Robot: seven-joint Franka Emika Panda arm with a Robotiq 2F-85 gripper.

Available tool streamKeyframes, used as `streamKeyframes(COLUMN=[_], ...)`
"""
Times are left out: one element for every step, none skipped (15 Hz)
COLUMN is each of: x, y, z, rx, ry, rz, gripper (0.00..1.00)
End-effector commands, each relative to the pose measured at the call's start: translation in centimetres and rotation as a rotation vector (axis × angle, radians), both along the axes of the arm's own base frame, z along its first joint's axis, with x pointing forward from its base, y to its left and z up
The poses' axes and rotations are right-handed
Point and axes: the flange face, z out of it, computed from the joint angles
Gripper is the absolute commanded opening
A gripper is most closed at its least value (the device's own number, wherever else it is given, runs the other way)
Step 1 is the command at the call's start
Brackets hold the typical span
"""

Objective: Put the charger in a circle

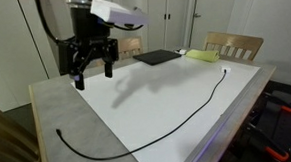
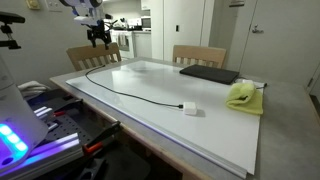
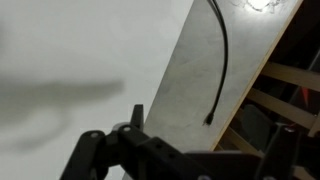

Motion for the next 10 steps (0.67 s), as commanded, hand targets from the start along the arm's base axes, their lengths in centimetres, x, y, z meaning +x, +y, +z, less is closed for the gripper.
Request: streamKeyframes(x=[0.3, 0.0, -0.3, -0.6, -0.9, -1.0, -1.1, -1.1, -0.9, -0.8], y=[3.1, 4.0, 4.7, 5.3, 5.8, 6.4, 6.9, 7.4, 7.8, 8.2], z=[-2.1, -2.8, -3.6, -4.1, -5.0, -5.4, -6.0, -6.4, -7.0, -7.2], rx=[0.013, 0.020, 0.020, 0.015, 0.006, 0.005, -0.001, -0.009, -0.018, -0.025], ry=[0.065, 0.083, 0.098, 0.114, 0.116, 0.118, 0.105, 0.094, 0.079, 0.067], rz=[0.051, 0.059, 0.064, 0.064, 0.058, 0.058, 0.052, 0.044, 0.040, 0.035], gripper=[1.00, 1.00, 1.00, 1.00, 1.00, 1.00, 1.00, 1.00, 1.00, 1.00])
